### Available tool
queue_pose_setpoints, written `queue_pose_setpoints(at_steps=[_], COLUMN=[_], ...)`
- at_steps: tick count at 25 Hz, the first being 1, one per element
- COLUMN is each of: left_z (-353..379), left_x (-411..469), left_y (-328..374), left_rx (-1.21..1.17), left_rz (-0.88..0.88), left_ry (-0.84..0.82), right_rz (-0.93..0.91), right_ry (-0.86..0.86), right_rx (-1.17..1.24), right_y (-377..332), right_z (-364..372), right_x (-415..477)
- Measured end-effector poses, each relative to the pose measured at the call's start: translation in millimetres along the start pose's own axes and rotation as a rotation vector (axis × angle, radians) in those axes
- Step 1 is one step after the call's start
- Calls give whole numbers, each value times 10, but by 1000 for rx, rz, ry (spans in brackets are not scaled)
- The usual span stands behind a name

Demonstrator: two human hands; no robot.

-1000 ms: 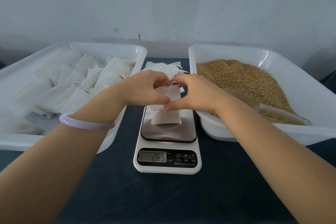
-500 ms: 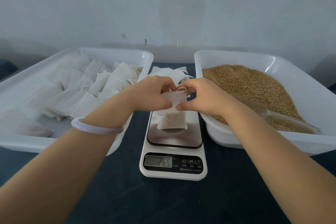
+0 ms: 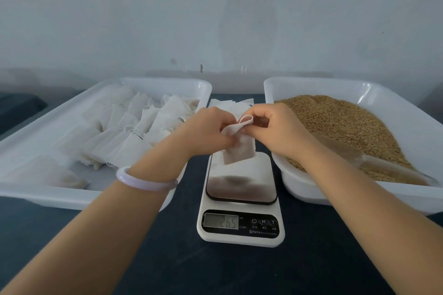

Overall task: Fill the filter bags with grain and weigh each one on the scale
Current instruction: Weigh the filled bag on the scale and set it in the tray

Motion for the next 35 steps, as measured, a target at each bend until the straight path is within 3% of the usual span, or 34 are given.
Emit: queue_pose_setpoints(at_steps=[3,8,10,16,20,23,27,32,35], left_z=[-164,-742,-876,-738,-458,-401,-422,-467,-506], left_x=[-52,-183,-235,-246,-245,-227,-243,-259,-259], left_y=[-3,-359,-551,-1110,-1216,-1265,-1268,-1332,-1317], left_rx=[-40,-120,-109,-80,-247,-350,-55,79,222], left_rz=[-52,-223,-312,-652,-771,-867,-864,-900,-838], left_ry=[38,270,242,-76,-298,-295,-179,-43,3], right_rz=[-28,-166,-181,-130,-71,-49,-36,-22,-70], right_ry=[34,146,-13,-582,-755,-824,-934,-922,-631], right_rx=[-62,-90,-151,-436,-749,-804,-863,-890,-473], right_y=[-99,-455,-597,-807,-790,-772,-775,-776,-743], right_z=[68,388,626,1204,1434,1485,1500,1488,1378], right_x=[83,289,413,613,723,719,702,695,616])
Point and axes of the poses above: each hand's wrist, its own x-axis towards the middle knuckle, its own z-axis out of the palm, y = z × x, the point moved 2 cm from there along x, towards the middle knuckle, and after that the axes turned 8 degrees about -z, right-handed, at the moved point
